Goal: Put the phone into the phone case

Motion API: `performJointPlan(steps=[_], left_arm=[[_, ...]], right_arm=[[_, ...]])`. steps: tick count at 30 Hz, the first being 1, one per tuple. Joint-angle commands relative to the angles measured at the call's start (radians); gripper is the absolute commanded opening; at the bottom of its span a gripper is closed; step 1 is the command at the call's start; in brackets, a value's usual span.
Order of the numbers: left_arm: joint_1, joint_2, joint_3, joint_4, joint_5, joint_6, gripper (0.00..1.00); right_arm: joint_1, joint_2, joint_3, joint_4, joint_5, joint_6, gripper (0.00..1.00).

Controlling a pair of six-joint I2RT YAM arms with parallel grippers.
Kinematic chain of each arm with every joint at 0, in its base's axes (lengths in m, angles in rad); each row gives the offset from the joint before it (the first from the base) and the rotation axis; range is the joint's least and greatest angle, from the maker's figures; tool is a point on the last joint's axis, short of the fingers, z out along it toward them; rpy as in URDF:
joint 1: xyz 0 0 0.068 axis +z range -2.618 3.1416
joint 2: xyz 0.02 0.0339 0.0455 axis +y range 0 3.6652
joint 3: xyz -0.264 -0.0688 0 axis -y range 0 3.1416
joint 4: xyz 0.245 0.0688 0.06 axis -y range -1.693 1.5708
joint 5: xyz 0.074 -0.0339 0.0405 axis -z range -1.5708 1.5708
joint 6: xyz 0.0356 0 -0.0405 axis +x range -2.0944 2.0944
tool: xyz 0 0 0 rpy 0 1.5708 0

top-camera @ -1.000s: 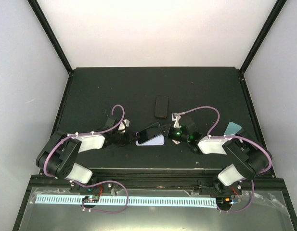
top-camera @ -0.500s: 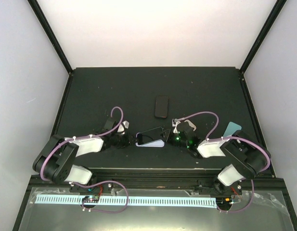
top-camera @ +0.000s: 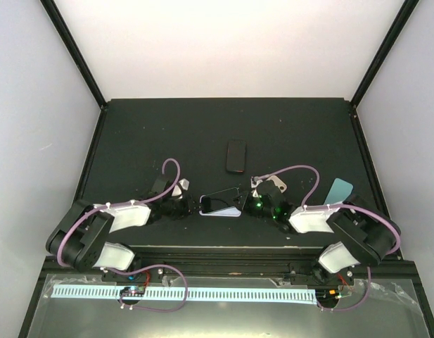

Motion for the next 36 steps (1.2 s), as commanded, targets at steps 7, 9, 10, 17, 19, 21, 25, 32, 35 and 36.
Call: performJointPlan(steps=[7,9,10,17,19,21,25,32,35,36], left_arm=[[-0.054,-0.009,-0.046,0.132,0.042,-0.076,0.28],[-0.061,-0.009,-0.046,0.137,0.037,-0.082,0.28],[-0.066,-0.010,-0.046,0.141,0.035,-0.085,0.28],[-0.075,-0.022,-0.045,0.135,0.023,-0.084,0.27],[-0.076,-0.029,-0.037,0.117,0.011,-0.072,0.27],[-0.076,-0.033,-0.020,0.067,-0.013,-0.048,0.27],[-0.075,-0.029,-0.007,0.026,-0.045,-0.018,0.27],[-0.075,-0.028,0.016,0.005,-0.038,-0.011,0.27],[-0.074,-0.046,0.019,-0.017,-0.041,-0.011,0.31],[-0.075,-0.051,0.019,-0.023,-0.042,-0.011,0.32]], right_arm=[[0.077,0.001,0.013,-0.049,0.051,0.069,0.17],[0.102,0.009,0.021,-0.069,0.068,0.078,0.16],[0.106,0.012,0.024,-0.083,0.071,0.085,0.15],[0.119,0.022,0.013,-0.101,0.074,0.136,0.18],[0.119,-0.007,0.011,-0.139,0.103,0.125,0.21],[0.118,-0.056,0.019,-0.208,0.138,0.098,0.24],[0.119,-0.116,0.070,-0.381,0.201,0.033,0.34],[0.116,-0.181,0.123,-0.540,0.272,-0.047,0.46],[0.116,-0.186,0.145,-0.569,0.286,-0.072,0.50],[0.115,-0.181,0.153,-0.575,0.288,-0.082,0.50]])
